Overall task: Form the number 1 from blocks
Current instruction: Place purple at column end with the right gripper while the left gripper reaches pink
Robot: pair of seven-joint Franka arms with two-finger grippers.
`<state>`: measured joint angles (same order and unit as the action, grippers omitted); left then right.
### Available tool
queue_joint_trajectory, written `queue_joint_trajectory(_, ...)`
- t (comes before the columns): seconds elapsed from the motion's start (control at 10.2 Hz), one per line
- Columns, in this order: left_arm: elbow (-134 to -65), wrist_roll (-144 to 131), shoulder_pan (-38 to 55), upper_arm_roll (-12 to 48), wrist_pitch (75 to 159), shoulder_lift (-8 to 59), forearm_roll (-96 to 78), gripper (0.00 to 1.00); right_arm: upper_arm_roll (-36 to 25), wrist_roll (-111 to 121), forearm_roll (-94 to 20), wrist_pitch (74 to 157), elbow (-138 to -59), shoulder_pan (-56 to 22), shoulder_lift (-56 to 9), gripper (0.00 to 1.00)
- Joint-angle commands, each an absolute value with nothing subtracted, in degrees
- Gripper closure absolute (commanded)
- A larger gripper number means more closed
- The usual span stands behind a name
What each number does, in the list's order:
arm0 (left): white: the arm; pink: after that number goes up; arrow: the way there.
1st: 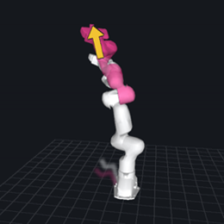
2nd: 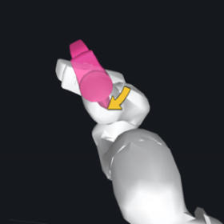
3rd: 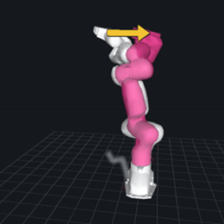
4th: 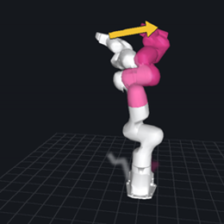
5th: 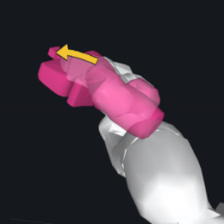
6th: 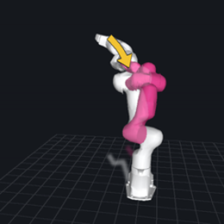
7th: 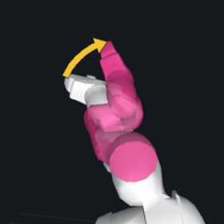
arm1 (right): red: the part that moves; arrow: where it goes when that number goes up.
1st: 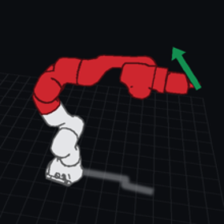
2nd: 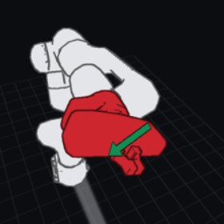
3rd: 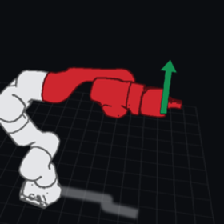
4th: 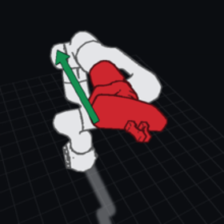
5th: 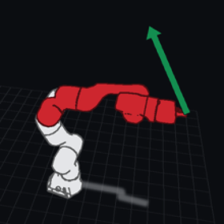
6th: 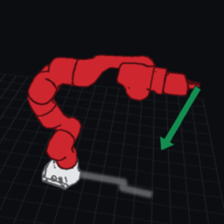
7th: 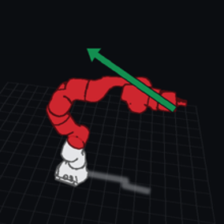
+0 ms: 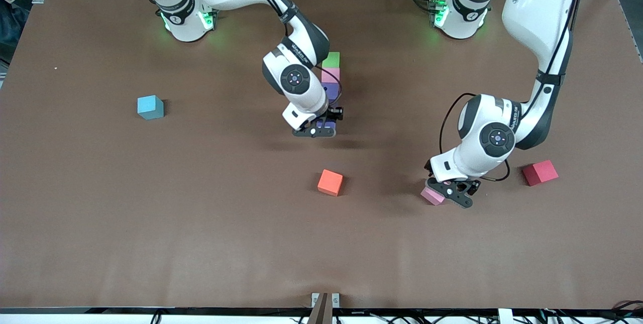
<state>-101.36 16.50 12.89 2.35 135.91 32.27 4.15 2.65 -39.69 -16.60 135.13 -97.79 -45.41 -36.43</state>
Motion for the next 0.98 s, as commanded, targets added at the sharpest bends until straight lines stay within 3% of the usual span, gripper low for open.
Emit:
queue_joint_trajectory(0.0,-99.14,18.02,12.57,2.20,135.97,33.83,4.48,0.00,2.46,-40.43,-16.08,135.35,-100.55,-46.66,-34.89,0.47)
queue_joint_trajectory(0.59,-98.35,17.93,12.66,2.20,137.11,35.51,2.12,0.00,3.42,-40.69,-16.08,135.35,-101.33,-48.87,-34.98,0.46)
queue_joint_trajectory(0.88,-98.35,17.93,12.66,2.20,137.20,35.51,1.93,0.00,3.69,-40.69,-16.08,136.49,-103.01,-48.78,-34.72,0.39)
